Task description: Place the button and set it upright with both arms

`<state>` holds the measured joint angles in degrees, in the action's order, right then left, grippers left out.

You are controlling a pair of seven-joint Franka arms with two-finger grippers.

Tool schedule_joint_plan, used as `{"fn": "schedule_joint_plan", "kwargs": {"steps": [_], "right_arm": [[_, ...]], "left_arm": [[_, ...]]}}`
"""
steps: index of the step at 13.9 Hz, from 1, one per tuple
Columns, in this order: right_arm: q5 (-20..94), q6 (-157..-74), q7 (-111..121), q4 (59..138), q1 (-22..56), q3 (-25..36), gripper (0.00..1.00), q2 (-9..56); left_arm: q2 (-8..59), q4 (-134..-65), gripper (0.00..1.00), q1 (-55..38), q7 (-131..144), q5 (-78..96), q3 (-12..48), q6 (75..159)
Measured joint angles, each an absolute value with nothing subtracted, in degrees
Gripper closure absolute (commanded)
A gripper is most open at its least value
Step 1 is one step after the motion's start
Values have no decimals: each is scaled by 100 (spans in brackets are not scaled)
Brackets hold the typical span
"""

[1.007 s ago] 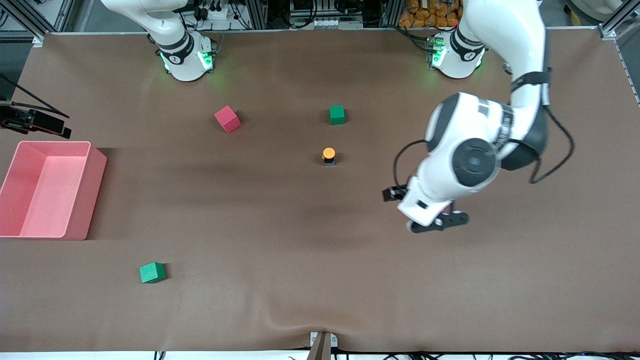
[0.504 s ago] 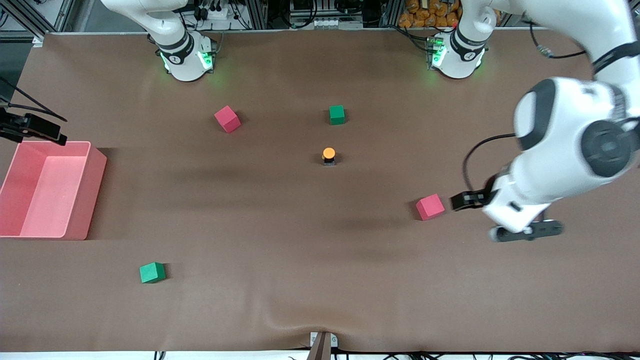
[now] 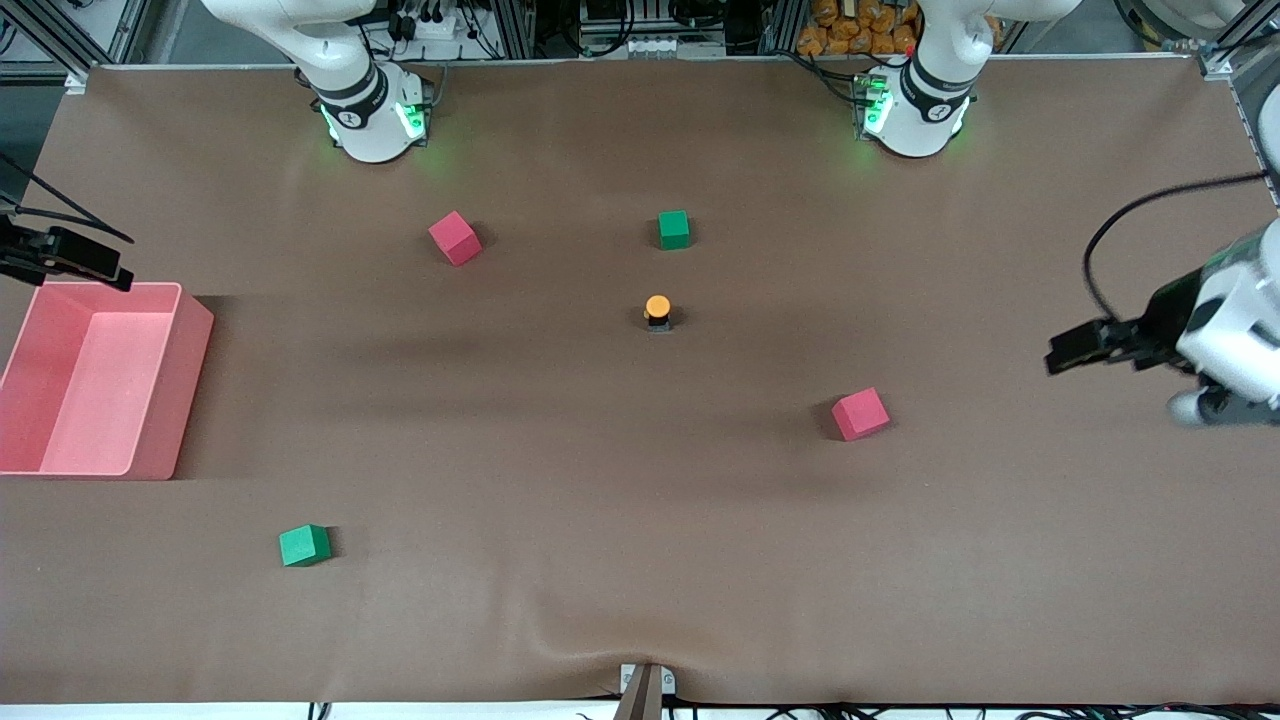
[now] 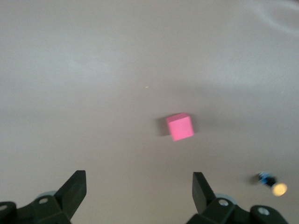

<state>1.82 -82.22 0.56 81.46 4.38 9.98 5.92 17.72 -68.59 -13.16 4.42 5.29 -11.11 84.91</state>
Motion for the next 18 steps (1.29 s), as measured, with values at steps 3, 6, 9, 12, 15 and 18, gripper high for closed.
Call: {"fn": "schedule_joint_plan", "kwargs": {"steps": [3, 6, 9, 12, 15, 18], "right_arm": [[182, -8222, 57, 8145, 438, 998, 0, 592], [182, -8222, 57, 8142, 438, 998, 0, 591], [182, -8221, 58, 8141, 438, 998, 0, 590], [182, -8220, 59, 8141, 438, 998, 0, 589], [182, -8219, 59, 8141, 438, 998, 0, 589], [182, -8219, 59, 8141, 438, 998, 0, 589]], "left_arm": [[1157, -7175, 0, -661, -55, 272, -664, 8309], [491, -7697, 0, -329, -199, 221, -521, 8132], [-245, -8346, 0, -287, -198, 62, -511, 8083], [-437, -8539, 0, -262, -215, -248, -495, 8181], [-381, -8538, 0, -263, -281, -305, -479, 8203], [-359, -8538, 0, -264, -291, -252, -477, 8203]]}}
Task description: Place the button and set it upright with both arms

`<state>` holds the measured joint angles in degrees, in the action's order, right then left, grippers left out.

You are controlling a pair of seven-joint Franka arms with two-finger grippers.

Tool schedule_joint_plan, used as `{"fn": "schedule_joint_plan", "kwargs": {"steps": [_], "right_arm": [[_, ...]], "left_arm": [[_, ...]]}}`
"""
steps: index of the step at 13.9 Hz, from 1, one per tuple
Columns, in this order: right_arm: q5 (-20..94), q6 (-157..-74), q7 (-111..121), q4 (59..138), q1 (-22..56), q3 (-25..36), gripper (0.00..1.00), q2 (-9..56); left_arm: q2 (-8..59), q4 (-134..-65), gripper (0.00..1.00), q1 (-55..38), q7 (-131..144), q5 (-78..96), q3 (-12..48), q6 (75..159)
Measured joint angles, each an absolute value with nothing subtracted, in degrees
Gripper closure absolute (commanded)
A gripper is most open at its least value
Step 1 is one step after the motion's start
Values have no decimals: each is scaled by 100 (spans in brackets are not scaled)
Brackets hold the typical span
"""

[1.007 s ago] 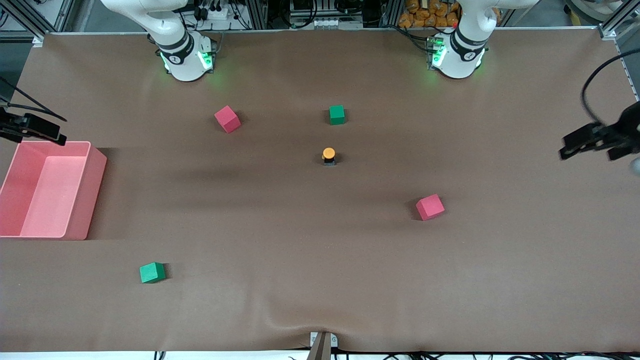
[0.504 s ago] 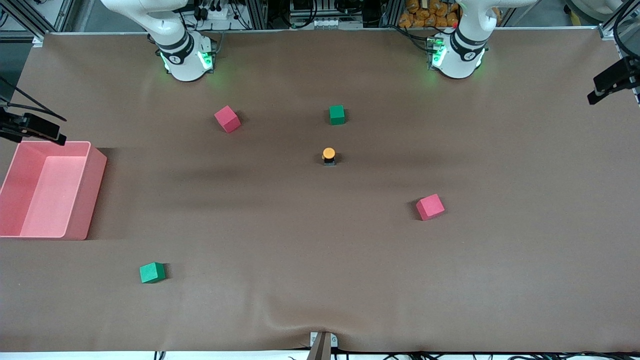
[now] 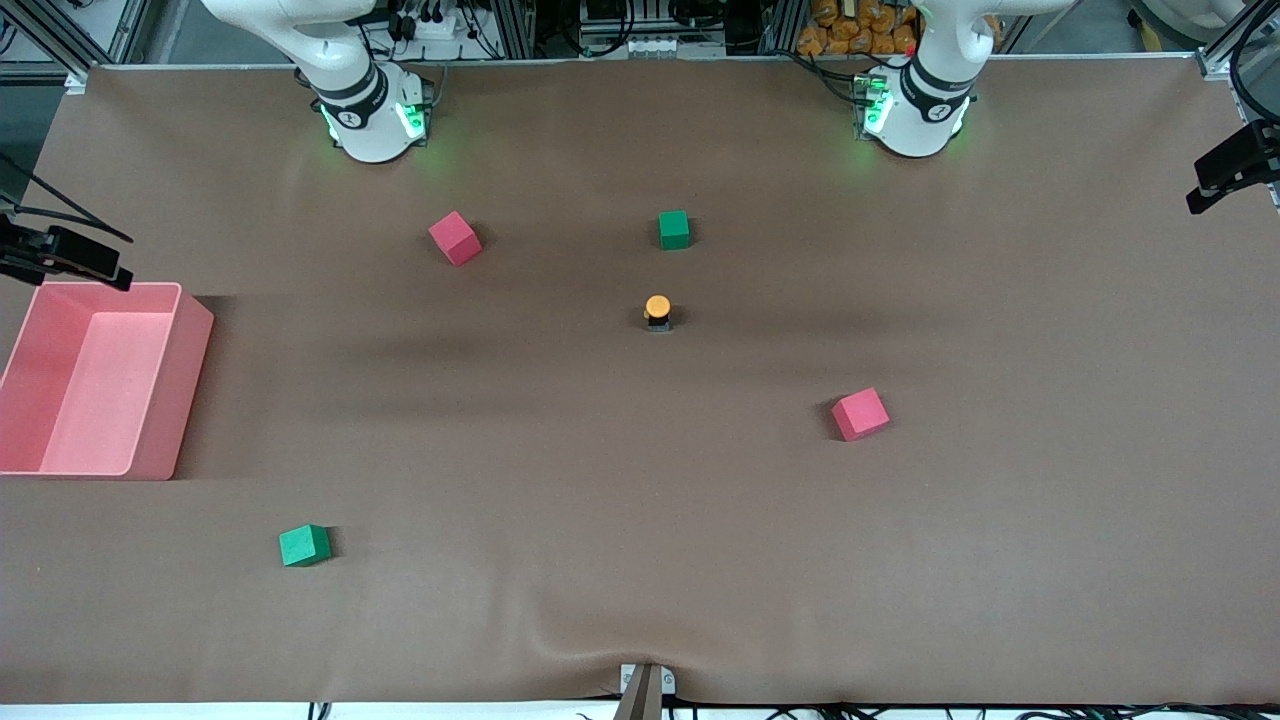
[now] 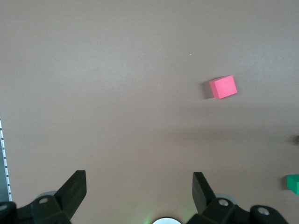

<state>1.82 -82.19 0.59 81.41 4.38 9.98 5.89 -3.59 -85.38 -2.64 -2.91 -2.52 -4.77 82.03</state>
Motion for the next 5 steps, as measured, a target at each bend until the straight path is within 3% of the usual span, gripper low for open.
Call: {"fn": "schedule_joint_plan", "kwargs": {"steps": [5], "right_arm": [[182, -8219, 59, 8141, 438, 998, 0, 589]], "left_arm": [[-330, -8538, 0, -264, -213, -205, -479, 8203]]}}
